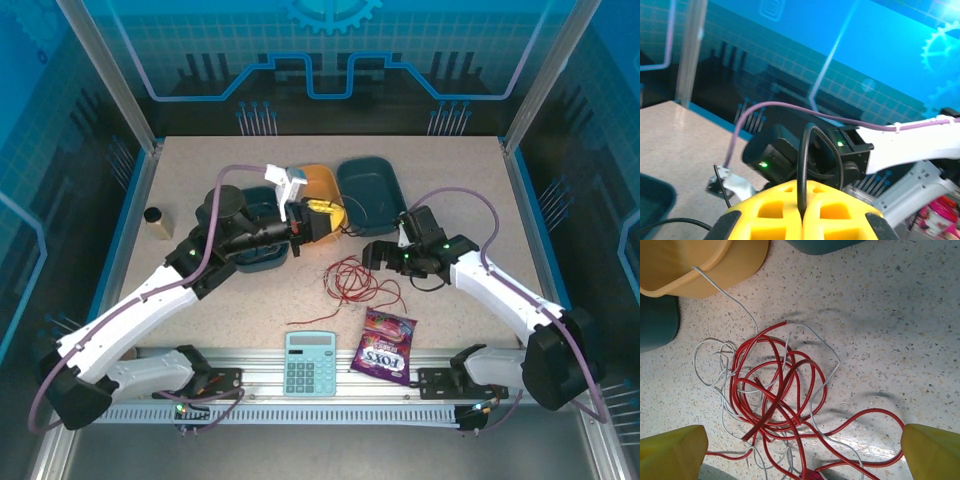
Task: Untangle the cables
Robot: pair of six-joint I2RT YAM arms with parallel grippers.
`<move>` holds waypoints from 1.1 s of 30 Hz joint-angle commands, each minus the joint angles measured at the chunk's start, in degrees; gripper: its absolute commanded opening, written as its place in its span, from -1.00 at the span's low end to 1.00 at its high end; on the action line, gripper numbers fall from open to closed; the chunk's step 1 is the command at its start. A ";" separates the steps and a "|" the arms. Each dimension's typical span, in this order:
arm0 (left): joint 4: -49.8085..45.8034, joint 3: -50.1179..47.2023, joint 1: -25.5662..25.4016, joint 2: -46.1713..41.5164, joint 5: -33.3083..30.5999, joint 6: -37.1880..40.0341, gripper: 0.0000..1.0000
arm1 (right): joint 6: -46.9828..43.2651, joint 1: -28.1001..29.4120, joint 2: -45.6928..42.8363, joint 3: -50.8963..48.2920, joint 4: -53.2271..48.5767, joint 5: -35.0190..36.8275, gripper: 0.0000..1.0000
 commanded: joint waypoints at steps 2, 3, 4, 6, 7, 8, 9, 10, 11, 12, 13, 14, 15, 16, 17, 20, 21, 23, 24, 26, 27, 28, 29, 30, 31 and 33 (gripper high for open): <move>-7.37 3.06 2.86 -2.66 -10.08 0.84 -1.00 | 0.60 -1.41 -2.19 -0.06 0.01 1.19 0.99; -8.48 2.90 4.15 -3.10 -11.11 0.18 -1.00 | 0.58 -1.56 -2.63 -0.06 -0.15 1.43 0.99; -9.14 2.50 5.46 -3.62 -11.55 -0.22 -1.00 | 0.58 -1.63 -3.04 -0.15 -0.21 1.55 0.99; -9.72 1.39 7.77 -4.84 -12.28 -0.39 -1.00 | 0.58 -1.72 -3.52 -0.16 -0.30 1.83 0.99; -10.29 0.82 8.98 -5.46 -13.06 -0.52 -1.00 | 0.67 -1.72 -3.73 -0.24 -0.40 1.84 0.99; -11.04 0.50 10.12 -5.91 -13.76 -0.48 -1.00 | 0.74 -1.79 -3.84 -0.28 -0.44 1.85 0.99; -11.96 0.29 11.34 -6.26 -14.64 -0.44 -1.00 | 0.80 -1.83 -3.92 -0.33 -0.52 1.85 0.99; -13.04 0.00 12.55 -6.61 -15.52 -0.39 -1.00 | 0.84 -1.82 -4.03 -0.36 -0.48 1.88 0.99; -13.90 -0.25 13.68 -6.78 -16.30 -0.26 -1.00 | 0.92 -1.89 -4.01 -0.46 -0.49 1.91 0.99; -14.88 -0.47 14.73 -6.87 -17.23 -0.14 -1.00 | 0.93 -1.94 -4.08 -0.46 -0.48 1.94 0.99; -16.04 -0.62 15.79 -6.80 -18.13 -0.07 -1.00 | 1.02 -1.90 -4.14 -0.45 -0.56 2.17 0.99; -16.84 -0.76 16.62 -6.58 -18.98 0.03 -1.00 | 1.10 -1.90 -4.18 -0.42 -0.50 2.27 0.99; -17.40 -1.12 17.50 -6.39 -19.89 0.09 -1.00 | 1.10 -1.96 -4.27 -0.43 -0.42 2.26 0.99; -17.67 -1.70 18.38 -6.10 -20.48 0.06 -1.00 | 1.11 -1.90 -4.36 -0.45 -0.18 2.27 0.99; -17.81 -2.07 19.18 -5.76 -20.69 -0.20 -1.00 | 1.15 -1.90 -4.36 -0.49 -0.18 2.19 0.99; -17.03 -3.65 21.69 -4.63 -20.10 -0.95 -1.00 | 1.19 -1.94 -4.45 -0.34 0.03 1.95 0.99; -16.41 -4.23 22.56 -4.06 -19.57 -1.22 -1.00 | 1.13 -1.90 -4.45 -0.35 0.00 1.92 0.99; -15.42 -5.20 24.26 -2.75 -18.72 -2.00 -1.00 | 1.11 -1.90 -4.63 -0.50 -0.04 2.01 0.99; -14.91 -5.65 25.15 -1.90 -18.05 -2.53 -1.00 | 1.22 -1.87 -4.70 -0.57 -0.05 2.10 0.99; -14.45 -6.40 26.79 -0.21 -16.90 -3.72 -1.00 | 1.19 -1.90 -4.88 -0.80 0.05 2.10 0.99; -13.70 -7.12 27.48 0.59 -16.18 -4.47 -1.00 | 1.19 -1.90 -5.02 -0.92 0.03 2.07 0.99; -12.86 -7.83 28.26 1.48 -15.68 -5.53 -1.00 | 1.19 -1.98 -5.06 -1.06 -0.03 2.12 0.99; -12.20 -8.43 28.85 2.20 -15.18 -6.58 -1.00 | 1.19 -1.98 -5.20 -1.19 -0.04 2.16 0.99; -11.33 -9.15 29.52 2.96 -14.56 -7.62 -1.00 | 1.19 -1.98 -5.23 -1.26 -0.10 2.15 0.99; -10.55 -9.79 30.12 3.65 -14.31 -8.77 -1.00 | 1.19 -2.07 -5.30 -1.29 -0.13 2.18 0.99; -9.24 -10.91 31.20 4.83 -13.50 -10.65 -1.00 | 1.04 -2.18 -5.51 -1.45 -0.20 2.19 0.99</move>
